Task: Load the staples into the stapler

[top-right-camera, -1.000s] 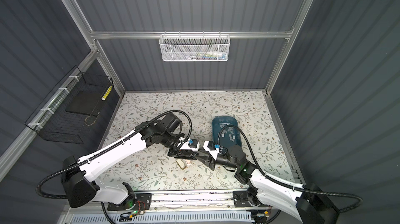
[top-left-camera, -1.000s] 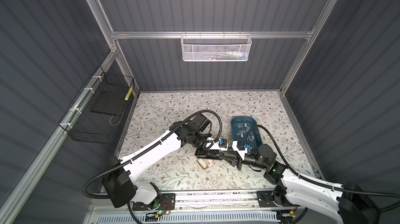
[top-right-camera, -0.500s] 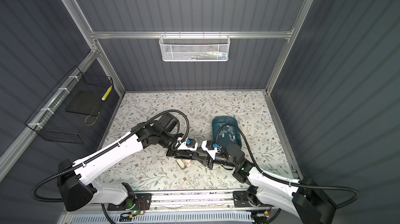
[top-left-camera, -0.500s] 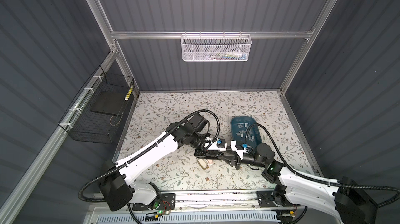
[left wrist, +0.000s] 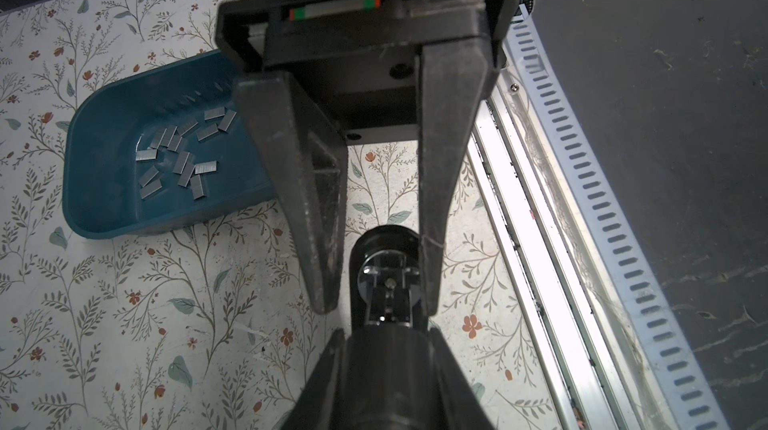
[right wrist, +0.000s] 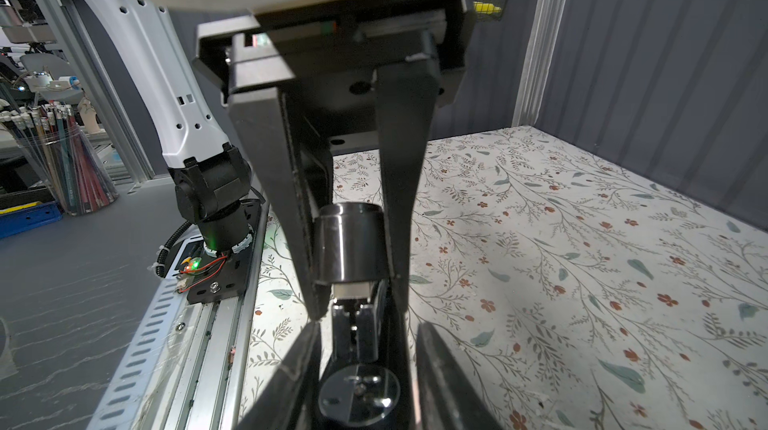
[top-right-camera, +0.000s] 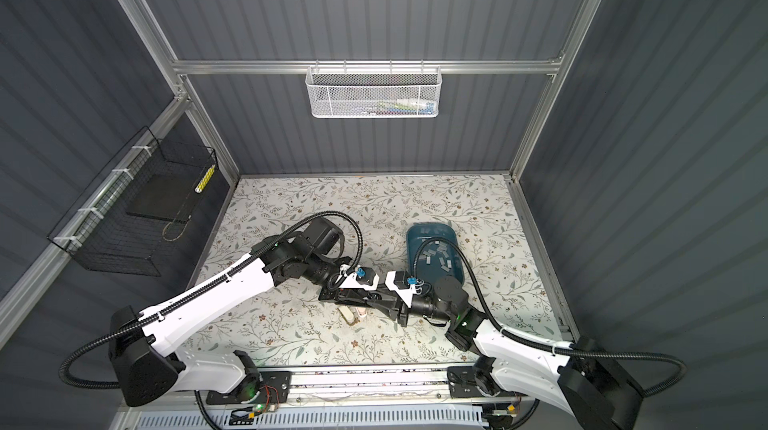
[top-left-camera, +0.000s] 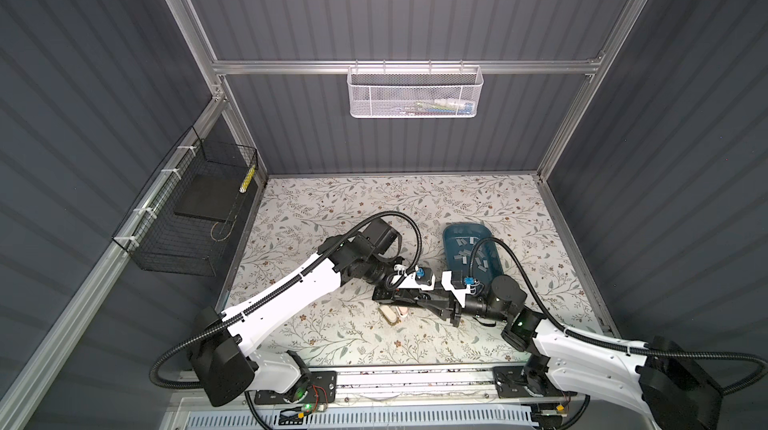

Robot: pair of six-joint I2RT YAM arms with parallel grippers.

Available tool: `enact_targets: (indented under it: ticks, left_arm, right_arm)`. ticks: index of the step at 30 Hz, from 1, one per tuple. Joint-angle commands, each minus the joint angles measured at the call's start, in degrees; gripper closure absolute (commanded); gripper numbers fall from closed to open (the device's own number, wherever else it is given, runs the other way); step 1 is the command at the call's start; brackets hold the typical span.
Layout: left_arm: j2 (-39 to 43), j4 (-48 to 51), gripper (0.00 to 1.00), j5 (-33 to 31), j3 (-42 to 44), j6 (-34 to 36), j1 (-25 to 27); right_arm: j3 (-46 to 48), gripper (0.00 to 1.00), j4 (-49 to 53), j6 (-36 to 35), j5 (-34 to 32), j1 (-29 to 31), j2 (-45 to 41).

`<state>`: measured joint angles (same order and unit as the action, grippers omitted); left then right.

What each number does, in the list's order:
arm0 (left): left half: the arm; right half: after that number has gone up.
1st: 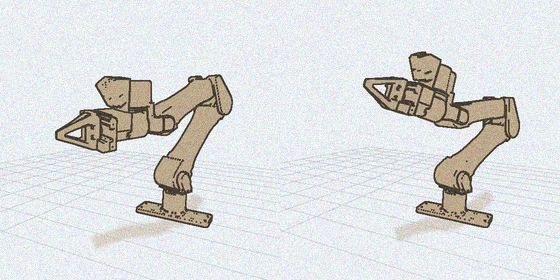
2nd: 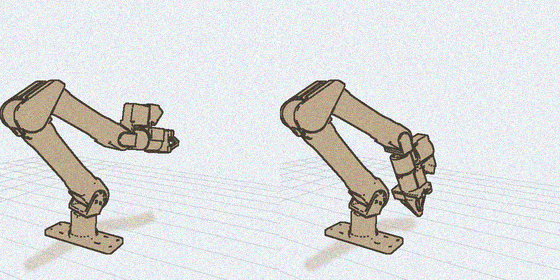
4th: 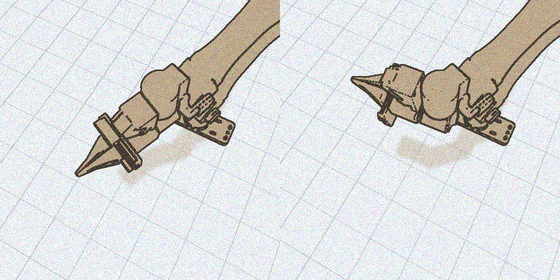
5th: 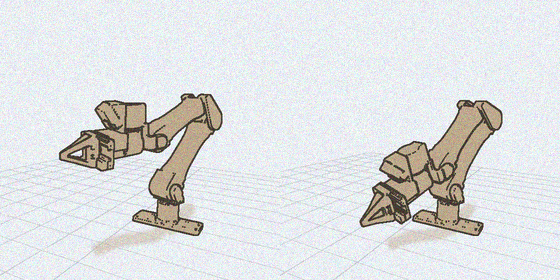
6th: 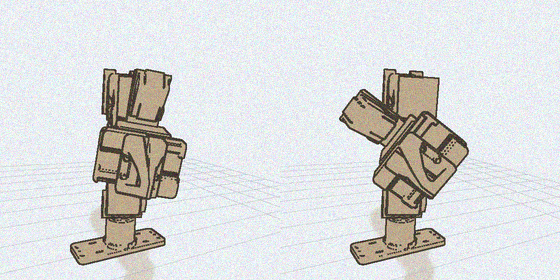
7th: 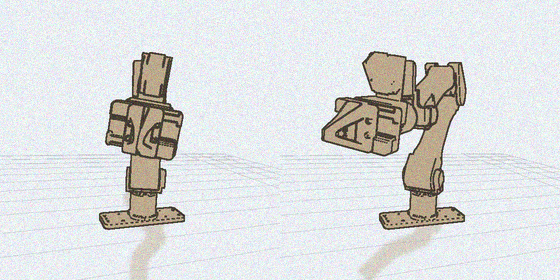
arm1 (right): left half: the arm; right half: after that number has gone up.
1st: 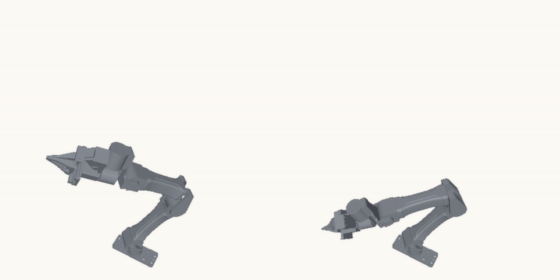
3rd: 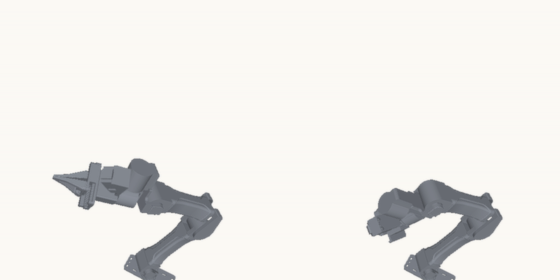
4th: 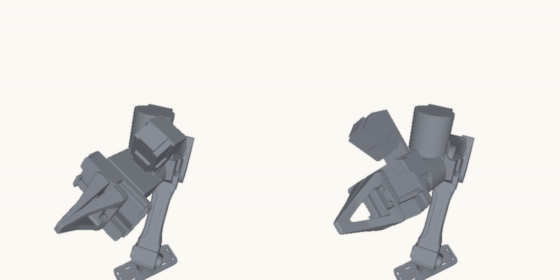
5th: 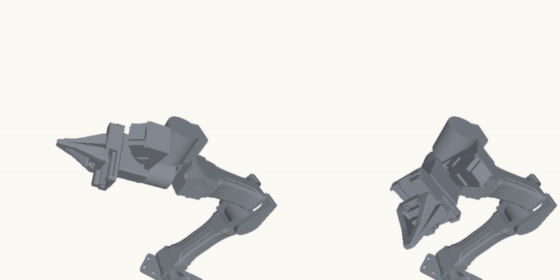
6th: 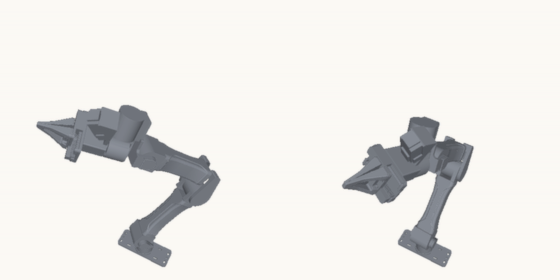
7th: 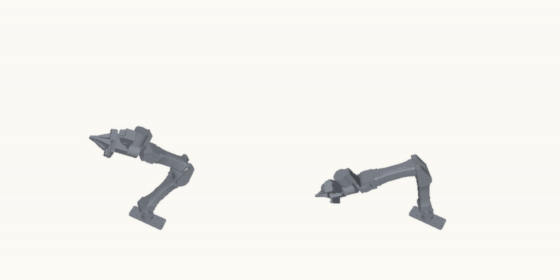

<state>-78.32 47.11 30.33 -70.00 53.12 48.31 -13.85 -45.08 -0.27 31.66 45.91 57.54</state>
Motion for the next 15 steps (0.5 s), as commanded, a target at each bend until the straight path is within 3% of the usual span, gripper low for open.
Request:
enact_targets:
  ticks: [1,7,15]
  left_arm:
    - [2.51,-0.97,1.0,5.35,-0.18,1.32,0.24]
    - [3.7,-2.08,1.0,6.29,0.39,1.04,0.26]
    - [5.32,-3.67,1.0,6.93,1.77,0.52,0.23]
  right_arm:
    - [-0.97,0.61,-0.29,-1.18,-1.03,0.12,0.94]
    - [-1.44,0.65,0.74,-2.56,-1.84,0.07,1.7]
    - [-1.59,0.8,2.84,-6.79,-2.17,0.06,3.4]
